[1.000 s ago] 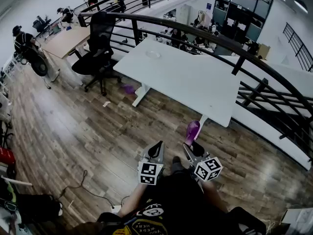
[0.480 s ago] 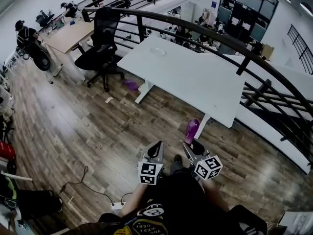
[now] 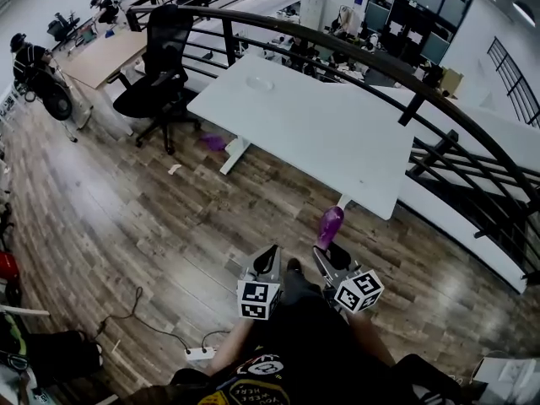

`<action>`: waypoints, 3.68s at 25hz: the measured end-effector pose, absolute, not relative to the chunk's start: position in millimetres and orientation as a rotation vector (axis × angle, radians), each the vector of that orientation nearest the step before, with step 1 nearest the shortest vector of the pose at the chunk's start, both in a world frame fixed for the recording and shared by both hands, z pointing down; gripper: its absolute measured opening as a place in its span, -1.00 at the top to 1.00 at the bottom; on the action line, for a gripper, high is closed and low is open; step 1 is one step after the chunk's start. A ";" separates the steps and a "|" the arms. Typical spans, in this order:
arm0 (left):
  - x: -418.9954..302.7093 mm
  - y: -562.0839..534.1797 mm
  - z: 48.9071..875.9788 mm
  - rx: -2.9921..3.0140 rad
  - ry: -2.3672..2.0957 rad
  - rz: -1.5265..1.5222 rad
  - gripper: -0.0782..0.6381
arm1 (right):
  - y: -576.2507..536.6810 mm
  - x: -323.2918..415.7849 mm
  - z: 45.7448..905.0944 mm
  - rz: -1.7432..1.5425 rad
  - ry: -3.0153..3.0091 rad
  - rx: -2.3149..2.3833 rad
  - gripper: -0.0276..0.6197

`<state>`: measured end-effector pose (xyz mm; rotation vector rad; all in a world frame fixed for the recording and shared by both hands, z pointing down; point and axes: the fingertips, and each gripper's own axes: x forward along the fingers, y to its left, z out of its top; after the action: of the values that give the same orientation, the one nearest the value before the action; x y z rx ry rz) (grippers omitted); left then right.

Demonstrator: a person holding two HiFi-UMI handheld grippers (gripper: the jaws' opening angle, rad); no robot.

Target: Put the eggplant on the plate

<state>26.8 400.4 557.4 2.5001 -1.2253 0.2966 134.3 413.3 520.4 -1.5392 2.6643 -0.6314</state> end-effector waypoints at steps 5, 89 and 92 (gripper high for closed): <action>41.6 372.9 563.7 2.500 -1.194 0.326 0.77 | 376.1 145.2 535.9 -0.721 2.656 -1.541 0.43; -45.1 -404.9 601.5 2.490 -1.114 0.491 0.77 | -442.3 80.8 656.1 -0.730 3.034 -1.571 0.43; -51.8 -423.0 606.6 2.491 -1.112 0.528 0.77 | -462.0 82.2 670.2 -0.734 3.086 -1.606 0.43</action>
<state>-51.8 -423.0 606.6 2.4912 -1.1123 0.5277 82.2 -462.0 670.2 -1.6057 3.0864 -0.7345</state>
